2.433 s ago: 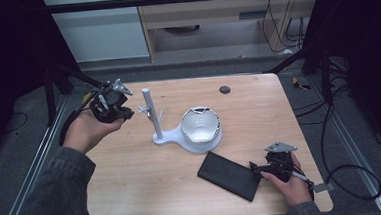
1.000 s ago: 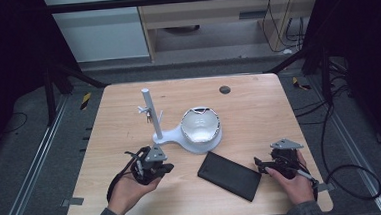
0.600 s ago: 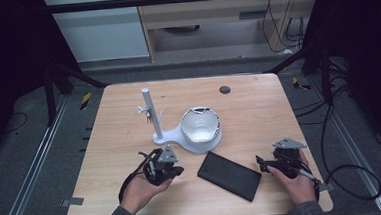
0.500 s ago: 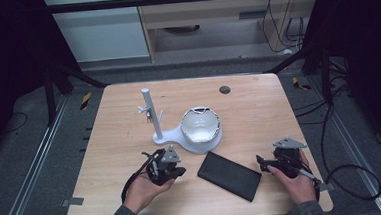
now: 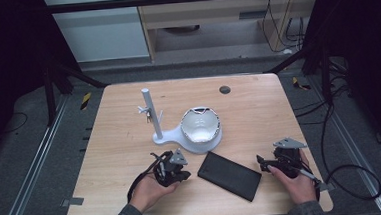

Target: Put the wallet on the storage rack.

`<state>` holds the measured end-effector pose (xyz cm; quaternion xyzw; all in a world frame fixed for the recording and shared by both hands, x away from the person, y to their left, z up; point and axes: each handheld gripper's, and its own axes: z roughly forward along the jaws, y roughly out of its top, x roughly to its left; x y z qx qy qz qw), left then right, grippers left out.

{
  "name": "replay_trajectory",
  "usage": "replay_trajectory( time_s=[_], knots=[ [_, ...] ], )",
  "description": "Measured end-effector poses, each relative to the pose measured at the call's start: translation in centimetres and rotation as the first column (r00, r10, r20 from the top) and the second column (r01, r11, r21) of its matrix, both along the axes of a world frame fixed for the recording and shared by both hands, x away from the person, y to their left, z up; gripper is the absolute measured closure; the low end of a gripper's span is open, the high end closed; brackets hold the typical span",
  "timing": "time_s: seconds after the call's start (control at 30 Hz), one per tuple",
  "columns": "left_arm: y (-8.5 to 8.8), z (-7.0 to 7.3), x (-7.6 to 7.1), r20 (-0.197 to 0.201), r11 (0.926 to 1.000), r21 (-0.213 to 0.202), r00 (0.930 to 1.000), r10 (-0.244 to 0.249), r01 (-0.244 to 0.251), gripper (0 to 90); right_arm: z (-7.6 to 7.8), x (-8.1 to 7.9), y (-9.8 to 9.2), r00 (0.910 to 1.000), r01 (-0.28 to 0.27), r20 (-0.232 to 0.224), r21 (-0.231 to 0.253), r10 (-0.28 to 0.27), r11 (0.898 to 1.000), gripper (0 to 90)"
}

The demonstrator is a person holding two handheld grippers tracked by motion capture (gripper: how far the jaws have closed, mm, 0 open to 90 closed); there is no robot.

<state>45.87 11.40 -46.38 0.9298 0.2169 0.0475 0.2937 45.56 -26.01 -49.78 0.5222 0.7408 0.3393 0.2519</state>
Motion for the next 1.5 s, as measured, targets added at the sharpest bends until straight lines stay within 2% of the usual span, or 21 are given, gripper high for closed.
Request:
replay_trajectory(
  time_s=[0.17,0.53,0.63,1.3,1.5],
  knots=[
    [-1.0,-0.4,0.3,-0.011,0.9996,0.021,0.9997,-0.02,0.02,89.7,0.0,0.0,-0.1,1.0,-0.002,0.002,0.001,0.002,1.0,7.9],
    [-1.5,-0.9,0.9,-0.023,0.9988,0.044,0.9995,-0.02,0.021,89.7,0.0,0.0,0.0,1.0,-0.005,0.002,-0.001,0.005,1.0,7.9],
    [-1.8,-0.9,1.0,-0.023,0.9976,0.063,0.9994,-0.026,0.027,89.7,0.0,0.0,0.0,1.0,-0.003,0.002,0.003,0.003,1.0,7.9],
    [-2.6,-1.1,1.3,-0.027,0.9954,0.085,0.9988,-0.04,0.042,89.6,0.1,-0.1,-0.1,1.0,-0.005,0.004,0.007,0.005,1.0,7.9],
    [-2.4,-0.9,1.3,-0.019,0.9969,0.069,0.9991,-0.037,0.038,89.6,0.3,-0.2,-0.1,1.0,-0.001,0.01,0.013,0.001,1.0,7.9]
  ],
)
